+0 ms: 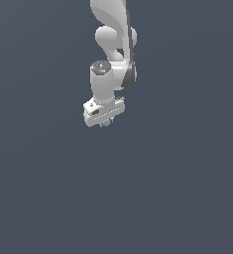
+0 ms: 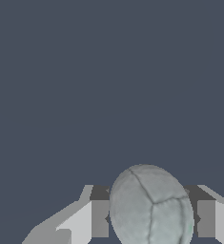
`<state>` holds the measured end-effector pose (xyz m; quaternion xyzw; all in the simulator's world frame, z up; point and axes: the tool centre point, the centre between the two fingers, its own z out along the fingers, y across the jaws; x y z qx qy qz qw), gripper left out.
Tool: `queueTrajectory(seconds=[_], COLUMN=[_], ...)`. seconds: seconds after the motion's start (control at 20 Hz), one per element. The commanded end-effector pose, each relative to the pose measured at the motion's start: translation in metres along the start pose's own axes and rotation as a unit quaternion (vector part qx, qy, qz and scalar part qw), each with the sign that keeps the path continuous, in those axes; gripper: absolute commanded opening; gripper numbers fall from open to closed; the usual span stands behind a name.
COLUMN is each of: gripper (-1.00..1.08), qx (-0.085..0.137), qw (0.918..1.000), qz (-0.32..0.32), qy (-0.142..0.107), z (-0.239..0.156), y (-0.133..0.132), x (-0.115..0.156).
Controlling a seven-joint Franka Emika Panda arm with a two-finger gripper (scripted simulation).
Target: Pick up the object and move it to a goal position.
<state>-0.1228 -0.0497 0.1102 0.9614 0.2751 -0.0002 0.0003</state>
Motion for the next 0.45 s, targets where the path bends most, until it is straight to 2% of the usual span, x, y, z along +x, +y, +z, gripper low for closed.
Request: queueTrajectory(seconds=[0.0, 0.4], gripper=[-1.00, -1.00], qx=[0.000, 0.000], qw=[1.0000, 1.0000], qz=[0.000, 0.000], qy=[0.000, 0.000], z=[-0.005, -0.012], y=[-0.001, -0.002], x=[-0.010, -0.022])
